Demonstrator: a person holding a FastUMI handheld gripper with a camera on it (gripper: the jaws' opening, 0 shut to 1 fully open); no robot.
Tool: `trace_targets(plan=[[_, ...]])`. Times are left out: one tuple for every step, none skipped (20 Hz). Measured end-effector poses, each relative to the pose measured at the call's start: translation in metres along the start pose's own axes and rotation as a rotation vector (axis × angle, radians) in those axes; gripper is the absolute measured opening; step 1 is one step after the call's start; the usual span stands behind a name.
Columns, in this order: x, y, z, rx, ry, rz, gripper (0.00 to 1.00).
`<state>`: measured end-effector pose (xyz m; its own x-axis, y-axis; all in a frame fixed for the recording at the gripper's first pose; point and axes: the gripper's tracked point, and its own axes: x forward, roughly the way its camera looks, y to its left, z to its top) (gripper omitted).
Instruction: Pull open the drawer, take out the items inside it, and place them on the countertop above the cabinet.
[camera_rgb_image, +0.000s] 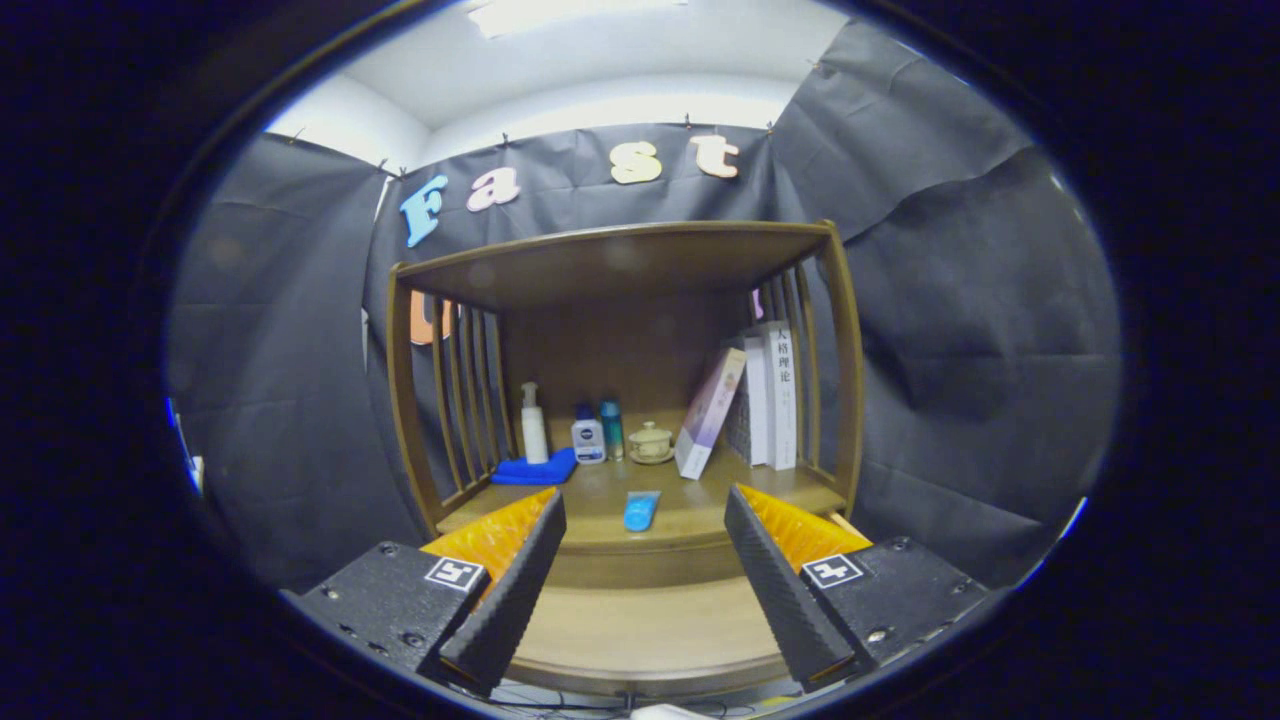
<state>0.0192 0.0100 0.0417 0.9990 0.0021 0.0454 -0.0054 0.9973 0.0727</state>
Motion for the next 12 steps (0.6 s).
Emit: trace_targets(plan=[[-0.007,0.000,-0.010,-0.017,0.006,0.002,1.00],[-0.011,0.001,-0.023,-0.034,0.009,0.004,1.00],[-0.017,0.001,-0.035,-0.051,0.014,0.004,1.00],[-0.023,0.000,-0.047,-0.069,0.020,-0.003,1.00],[-0.028,0.000,-0.061,-0.085,0.028,-0.008,1.00],[-0.032,0.000,-0.073,-0.094,0.040,-0.012,1.00],[-0.038,0.002,-0.085,-0.096,0.052,-0.010,1.00],[-0.043,0.004,-0.096,-0.095,0.062,-0.010,1.00],[-0.047,0.004,-0.105,-0.091,0.068,-0.011,1.00],[-0.050,0.005,-0.115,-0.091,0.070,-0.012,1.00],[-0.054,0.005,-0.124,-0.092,0.075,-0.016,1.00],[-0.056,0.005,-0.133,-0.094,0.081,-0.019,1.00]])
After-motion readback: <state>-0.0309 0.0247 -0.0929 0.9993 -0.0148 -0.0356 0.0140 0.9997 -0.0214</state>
